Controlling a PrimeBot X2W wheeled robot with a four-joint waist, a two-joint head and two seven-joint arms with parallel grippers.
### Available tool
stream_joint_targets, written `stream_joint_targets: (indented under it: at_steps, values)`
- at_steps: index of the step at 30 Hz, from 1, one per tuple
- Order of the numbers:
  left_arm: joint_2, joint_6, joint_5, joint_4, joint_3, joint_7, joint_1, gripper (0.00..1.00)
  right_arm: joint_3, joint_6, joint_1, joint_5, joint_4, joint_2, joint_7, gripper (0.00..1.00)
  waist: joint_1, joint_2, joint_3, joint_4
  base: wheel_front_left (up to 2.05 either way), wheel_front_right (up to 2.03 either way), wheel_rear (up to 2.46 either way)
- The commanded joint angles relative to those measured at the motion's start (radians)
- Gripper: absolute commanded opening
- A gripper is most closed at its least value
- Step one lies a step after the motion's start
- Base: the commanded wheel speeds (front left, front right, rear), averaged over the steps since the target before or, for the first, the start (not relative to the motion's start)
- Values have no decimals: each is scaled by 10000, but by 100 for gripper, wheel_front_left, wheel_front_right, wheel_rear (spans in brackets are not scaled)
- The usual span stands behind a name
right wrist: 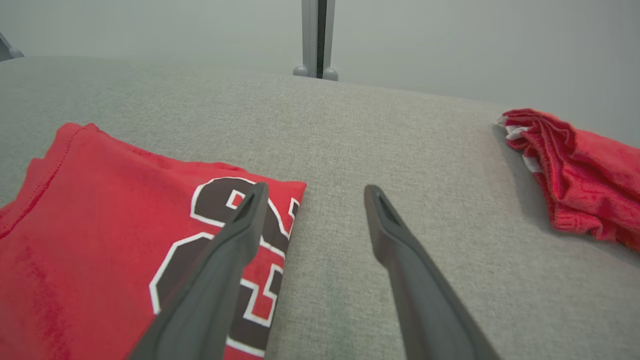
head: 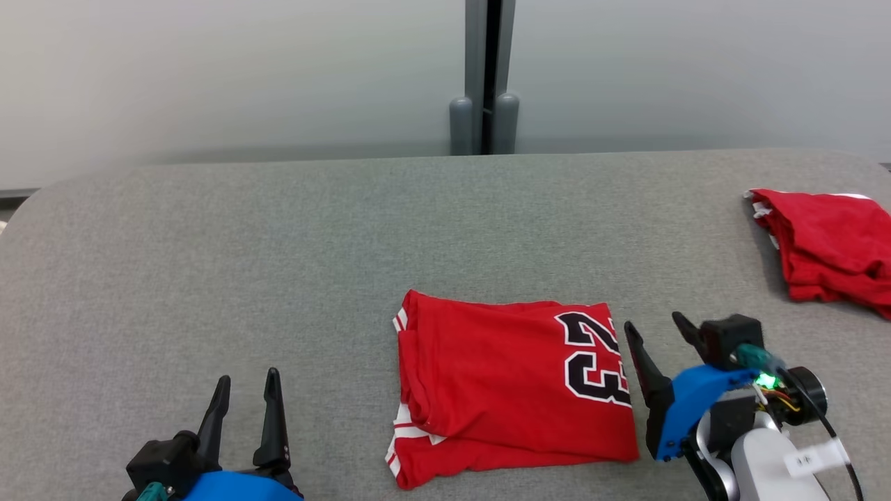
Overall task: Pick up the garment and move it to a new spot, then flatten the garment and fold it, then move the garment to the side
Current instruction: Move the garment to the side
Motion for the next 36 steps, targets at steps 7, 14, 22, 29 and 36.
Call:
stream_joint_targets:
  at_steps: [7, 14, 22, 29, 36]
  values:
    - [-101, -86, 104, 178, 113, -45, -374, 100, 303, 1, -495, 234, 454, -243, 2520, 100, 0, 0, 412, 532, 0, 0, 0]
    - [-173, -188, 239, 344, 209, -44, -481, 100, 648, 1, -593, 960, 1048, -421, 3526, 100, 0, 0, 580, 976, 0, 0, 0]
    - [-226, -253, 422, 310, 318, -44, -452, 100, 806, -1, -950, 1246, 1305, -487, 2891, 0, 0, 0, 688, 844, 0, 0, 0]
    - [-206, -295, 602, 102, 307, -44, -540, 100, 622, -1, -1321, 1106, 872, -1184, 2307, 0, 0, 0, 798, -263, 0, 0, 0]
    - [73, -245, 748, -275, 344, 28, -829, 100, 202, 1, -1477, 1162, 2, -1776, 2182, 0, 0, 0, 1464, -2028, 0, 0, 0]
